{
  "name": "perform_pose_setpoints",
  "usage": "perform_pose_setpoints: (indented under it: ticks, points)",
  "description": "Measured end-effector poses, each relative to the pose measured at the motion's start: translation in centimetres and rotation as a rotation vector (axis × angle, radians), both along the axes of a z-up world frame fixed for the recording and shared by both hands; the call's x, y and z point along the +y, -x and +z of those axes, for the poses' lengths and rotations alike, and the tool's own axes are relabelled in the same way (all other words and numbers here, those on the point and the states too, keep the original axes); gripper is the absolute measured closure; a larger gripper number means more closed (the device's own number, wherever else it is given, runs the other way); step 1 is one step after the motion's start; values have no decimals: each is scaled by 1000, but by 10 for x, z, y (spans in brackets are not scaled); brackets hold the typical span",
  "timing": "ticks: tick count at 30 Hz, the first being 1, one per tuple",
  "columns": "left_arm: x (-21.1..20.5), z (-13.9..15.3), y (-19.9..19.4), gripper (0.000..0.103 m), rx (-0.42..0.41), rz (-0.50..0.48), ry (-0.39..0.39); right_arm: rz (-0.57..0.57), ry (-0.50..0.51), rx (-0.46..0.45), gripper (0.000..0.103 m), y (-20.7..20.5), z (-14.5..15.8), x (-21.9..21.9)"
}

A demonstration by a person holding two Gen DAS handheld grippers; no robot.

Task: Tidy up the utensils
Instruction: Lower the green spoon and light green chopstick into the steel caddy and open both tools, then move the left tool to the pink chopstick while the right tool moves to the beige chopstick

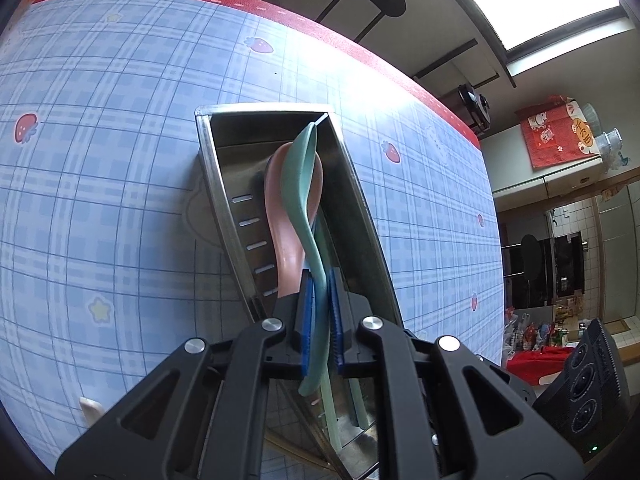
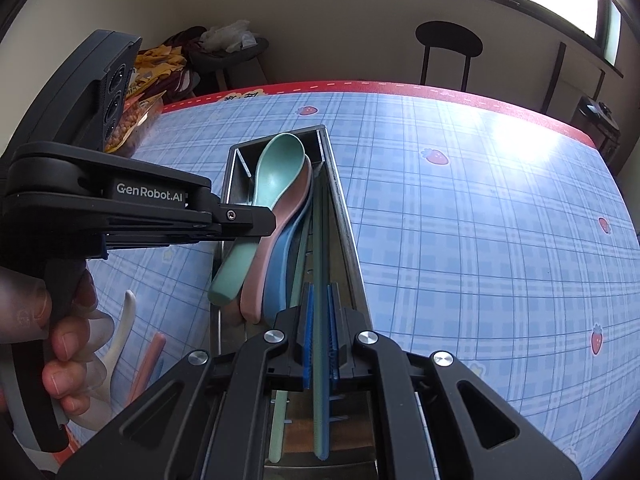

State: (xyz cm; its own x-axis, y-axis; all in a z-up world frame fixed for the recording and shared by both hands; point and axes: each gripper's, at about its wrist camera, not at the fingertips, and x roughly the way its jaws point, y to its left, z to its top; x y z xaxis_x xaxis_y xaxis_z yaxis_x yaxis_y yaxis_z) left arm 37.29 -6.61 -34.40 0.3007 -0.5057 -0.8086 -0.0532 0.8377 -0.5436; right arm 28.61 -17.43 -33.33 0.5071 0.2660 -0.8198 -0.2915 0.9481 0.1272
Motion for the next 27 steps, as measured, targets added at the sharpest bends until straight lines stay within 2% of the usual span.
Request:
perform_pose_setpoints:
  ticks: [9,11,12,14,17,18,20,22,25,27]
  points:
    - [10,20,-1,80,-54,3,-45,-33,-3,-31,60,10,17,-9]
    - [12,29,2,70,-80,-5,-68,-47,-8,-39,47,14,22,-13]
    - [14,34,4,67,-92,-8,-82,-53,-11,-43,43,16,24,-14]
    - [18,44,9,54,-119,-14,-105,-69,-14,-51,31,21,29,-18]
    - [24,59,20,41,-159,-15,-149,-81,-31,-61,18,28,35,-23]
    - [27,63,24,37,-169,-17,-162,-84,-36,-63,16,32,37,-24]
    - [33,72,33,18,-190,-13,-192,-88,-44,-60,10,39,38,-25]
    - [37,79,43,17,-208,-11,-218,-91,-47,-55,6,47,38,-27]
    - [45,85,57,7,-211,-8,-261,-95,-43,-54,6,61,37,-28]
    - [51,87,69,7,-216,-3,-277,-98,-34,-56,6,70,35,-28]
